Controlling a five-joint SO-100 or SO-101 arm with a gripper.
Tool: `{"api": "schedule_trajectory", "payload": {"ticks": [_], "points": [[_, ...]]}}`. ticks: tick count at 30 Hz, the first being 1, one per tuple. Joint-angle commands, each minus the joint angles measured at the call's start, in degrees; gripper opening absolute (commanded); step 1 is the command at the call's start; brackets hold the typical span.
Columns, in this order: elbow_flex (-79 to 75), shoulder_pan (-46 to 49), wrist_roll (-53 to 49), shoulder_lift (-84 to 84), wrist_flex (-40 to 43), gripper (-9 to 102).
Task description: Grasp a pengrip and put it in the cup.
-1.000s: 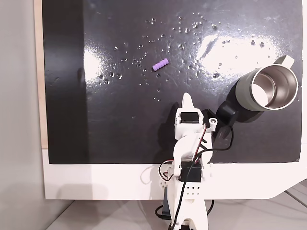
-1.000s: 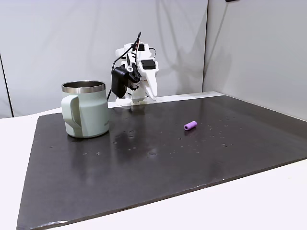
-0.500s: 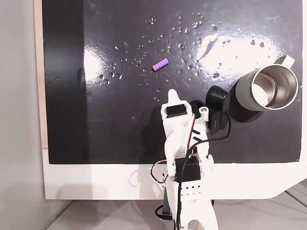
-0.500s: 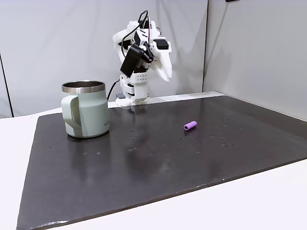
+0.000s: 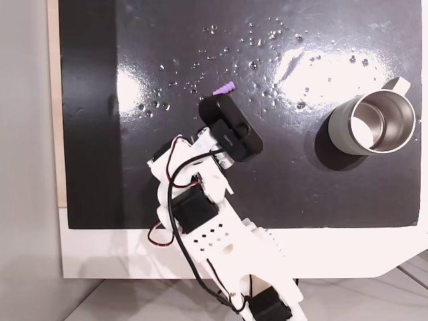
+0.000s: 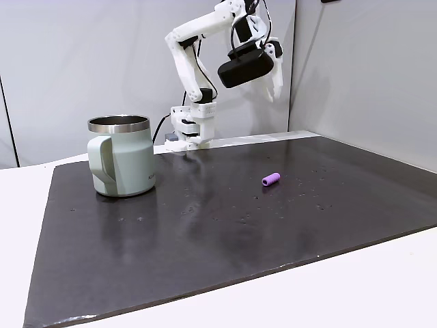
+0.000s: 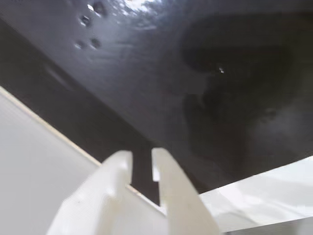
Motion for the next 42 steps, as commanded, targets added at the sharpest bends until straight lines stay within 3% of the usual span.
{"api": "schedule_trajectory", "payload": {"ticks": [1, 10, 23, 38, 42], "points": [[-4.57, -1.05, -4.22, -3.60, 1.14, 0], [-14.33, 6.24, -5.54, -22.15, 3.78, 0], [-45.88, 11.95, -10.72, -52.73, 13.27, 2], [-56.07, 12.57, -13.01, -64.95, 17.75, 2], [-63.72, 13.89, -15.91, -69.96, 22.15, 8]]}}
